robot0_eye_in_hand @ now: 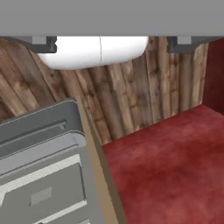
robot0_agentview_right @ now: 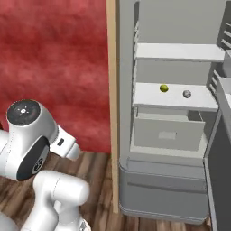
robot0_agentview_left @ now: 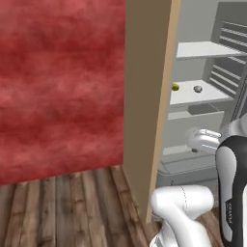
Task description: Pick the egg and butter from the fridge and place them by the bowl for mixing.
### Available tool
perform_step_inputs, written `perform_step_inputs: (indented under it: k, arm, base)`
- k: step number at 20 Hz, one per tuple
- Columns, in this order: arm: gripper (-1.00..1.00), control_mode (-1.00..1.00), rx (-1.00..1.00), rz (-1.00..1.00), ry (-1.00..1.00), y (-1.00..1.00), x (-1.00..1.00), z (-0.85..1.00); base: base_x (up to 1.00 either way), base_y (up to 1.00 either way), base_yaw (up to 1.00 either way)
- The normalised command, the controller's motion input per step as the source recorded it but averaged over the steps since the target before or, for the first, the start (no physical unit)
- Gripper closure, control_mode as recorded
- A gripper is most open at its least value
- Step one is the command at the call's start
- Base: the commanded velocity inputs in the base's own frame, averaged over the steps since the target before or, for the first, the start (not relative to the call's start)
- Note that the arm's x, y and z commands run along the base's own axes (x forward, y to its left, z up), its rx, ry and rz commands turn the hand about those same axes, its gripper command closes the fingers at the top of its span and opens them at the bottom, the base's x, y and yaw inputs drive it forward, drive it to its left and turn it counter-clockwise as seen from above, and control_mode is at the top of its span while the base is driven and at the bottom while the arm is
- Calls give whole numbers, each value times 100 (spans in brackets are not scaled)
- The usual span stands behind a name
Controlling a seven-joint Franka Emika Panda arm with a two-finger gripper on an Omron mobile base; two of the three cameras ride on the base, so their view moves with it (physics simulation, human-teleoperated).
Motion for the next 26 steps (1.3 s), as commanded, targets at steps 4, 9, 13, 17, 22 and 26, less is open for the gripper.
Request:
perform_step_inputs:
  k: [4, 9, 13, 17, 22, 26]
  arm:
    - [-100, 100, 0, 0, 0, 0, 0, 0]
    - [-100, 100, 0, 0, 0, 0, 0, 0]
    - [-100, 100, 0, 0, 0, 0, 0, 0]
    - [-100, 100, 0, 0, 0, 0, 0, 0]
    - [-100, 100, 0, 0, 0, 0, 0, 0]
    - [-100, 100, 0, 0, 0, 0, 0, 0]
  base:
    - [100, -38, -7]
    - [89, -34, -16]
    - [45, -50, -19]
    - [0, -77, -4]
    - [1, -17, -1]
    - [-5, -38, 0]
